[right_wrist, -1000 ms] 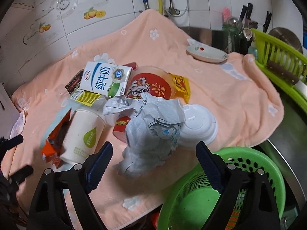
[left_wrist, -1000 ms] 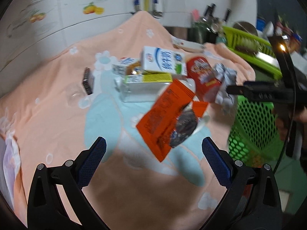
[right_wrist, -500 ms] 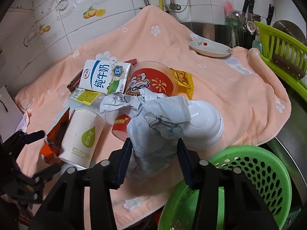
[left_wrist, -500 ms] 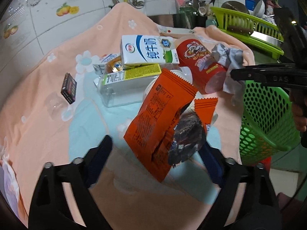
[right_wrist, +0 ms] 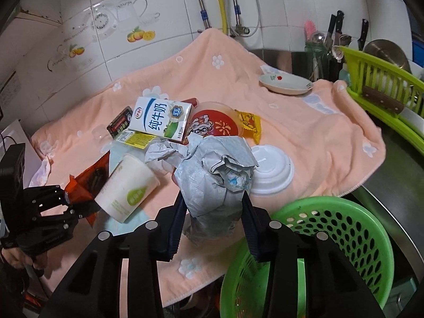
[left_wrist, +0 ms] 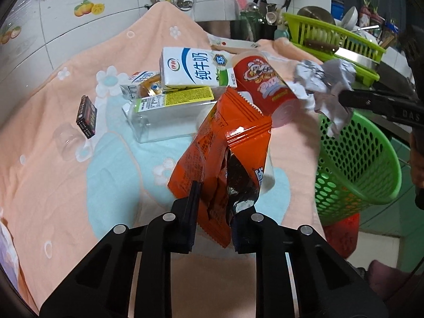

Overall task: Collect trash
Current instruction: 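Drop the crumpled tissue into the green basket with the right tool while the left tool lifts the bag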

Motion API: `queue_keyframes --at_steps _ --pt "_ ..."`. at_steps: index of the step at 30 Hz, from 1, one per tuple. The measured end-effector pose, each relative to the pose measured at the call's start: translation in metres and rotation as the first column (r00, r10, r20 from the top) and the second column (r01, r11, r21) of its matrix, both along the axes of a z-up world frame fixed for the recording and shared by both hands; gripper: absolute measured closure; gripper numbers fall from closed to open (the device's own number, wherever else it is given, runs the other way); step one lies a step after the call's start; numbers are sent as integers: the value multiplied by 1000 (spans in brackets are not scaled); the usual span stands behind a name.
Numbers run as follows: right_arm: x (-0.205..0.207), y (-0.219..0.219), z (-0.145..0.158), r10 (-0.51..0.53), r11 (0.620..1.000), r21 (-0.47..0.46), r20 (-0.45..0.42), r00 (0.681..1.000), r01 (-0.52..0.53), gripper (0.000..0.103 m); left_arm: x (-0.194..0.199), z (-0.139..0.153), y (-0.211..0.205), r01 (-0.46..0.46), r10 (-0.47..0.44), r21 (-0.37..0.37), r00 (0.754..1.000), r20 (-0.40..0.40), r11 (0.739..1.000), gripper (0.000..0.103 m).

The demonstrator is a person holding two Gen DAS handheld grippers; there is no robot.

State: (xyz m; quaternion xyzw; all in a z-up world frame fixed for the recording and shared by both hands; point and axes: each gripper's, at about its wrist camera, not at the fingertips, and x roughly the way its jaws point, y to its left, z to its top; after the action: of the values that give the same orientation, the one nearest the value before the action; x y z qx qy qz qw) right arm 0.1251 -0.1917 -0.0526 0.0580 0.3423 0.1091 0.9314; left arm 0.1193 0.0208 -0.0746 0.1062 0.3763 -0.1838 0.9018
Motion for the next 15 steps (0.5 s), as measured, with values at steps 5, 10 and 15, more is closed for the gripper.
queue_keyframes --at_steps 5,10,15 --pt "-17 -5 5 -13 1000 -3 17 1000 13 64 -6 8 8 -19 19 -34 1000 0 999 83" --pt "-33 -15 7 -39 999 8 28 999 39 65 -16 20 7 -5 6 -53 1000 23 999 83" --pt "-38 -20 4 -60 998 6 19 998 60 65 -12 17 13 -38 38 -63 999 1 997 84"
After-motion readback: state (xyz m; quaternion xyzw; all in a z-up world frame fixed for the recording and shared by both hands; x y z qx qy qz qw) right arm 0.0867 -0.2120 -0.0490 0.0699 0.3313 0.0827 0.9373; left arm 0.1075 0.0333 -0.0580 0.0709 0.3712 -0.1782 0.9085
